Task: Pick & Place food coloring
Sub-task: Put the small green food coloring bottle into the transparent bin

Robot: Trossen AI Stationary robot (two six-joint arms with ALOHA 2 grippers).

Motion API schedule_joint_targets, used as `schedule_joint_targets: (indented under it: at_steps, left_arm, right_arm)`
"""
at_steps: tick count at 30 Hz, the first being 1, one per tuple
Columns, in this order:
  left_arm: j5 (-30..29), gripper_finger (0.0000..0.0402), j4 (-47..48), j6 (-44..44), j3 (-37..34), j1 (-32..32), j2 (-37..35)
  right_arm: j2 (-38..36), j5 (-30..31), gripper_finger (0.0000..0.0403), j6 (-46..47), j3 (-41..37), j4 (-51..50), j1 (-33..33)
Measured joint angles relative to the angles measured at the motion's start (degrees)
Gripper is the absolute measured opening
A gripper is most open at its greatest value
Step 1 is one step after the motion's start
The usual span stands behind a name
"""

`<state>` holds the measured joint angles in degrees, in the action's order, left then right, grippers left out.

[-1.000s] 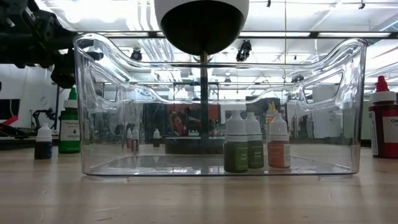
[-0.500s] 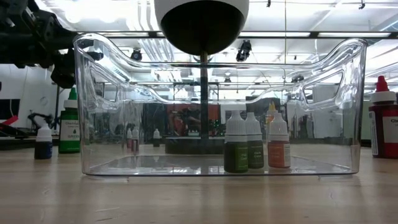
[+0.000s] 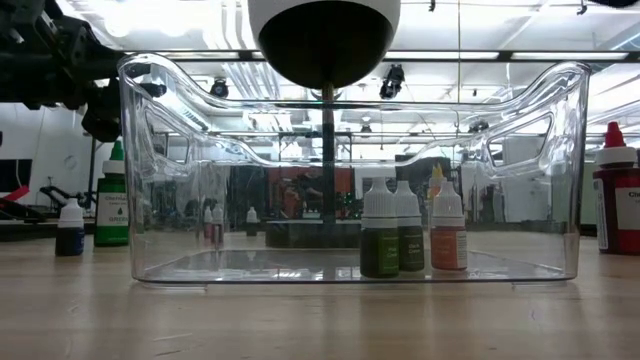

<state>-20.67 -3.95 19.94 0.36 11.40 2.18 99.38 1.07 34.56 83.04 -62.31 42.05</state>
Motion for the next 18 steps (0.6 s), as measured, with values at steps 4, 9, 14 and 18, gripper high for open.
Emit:
schedule_joint_targets:
  at_steps: [4, 9, 14, 18]
  left_arm:
    - [0.0, 0.0161, 0.0, 0.0, 0.0, 0.0, 0.0]
    - [0.0, 0.0161, 0.0, 0.0, 0.0, 0.0, 0.0]
    - [0.0, 0.0161, 0.0, 0.0, 0.0, 0.0, 0.0]
    - [0.0, 0.0161, 0.0, 0.0, 0.0, 0.0, 0.0]
  right_arm:
    - [0.0, 0.0, 0.0293, -0.4, -3.3, 3.3, 0.8]
    - [0.1, 0.0, 0.0293, 0.4, -7.3, 8.4, 1.1]
    - [0.1, -0.5, 0.0292, 3.4, -10.8, 12.2, 1.8]
    - [0.1, -1.1, 0.0292, 6.2, -12.7, 15.2, 2.4]
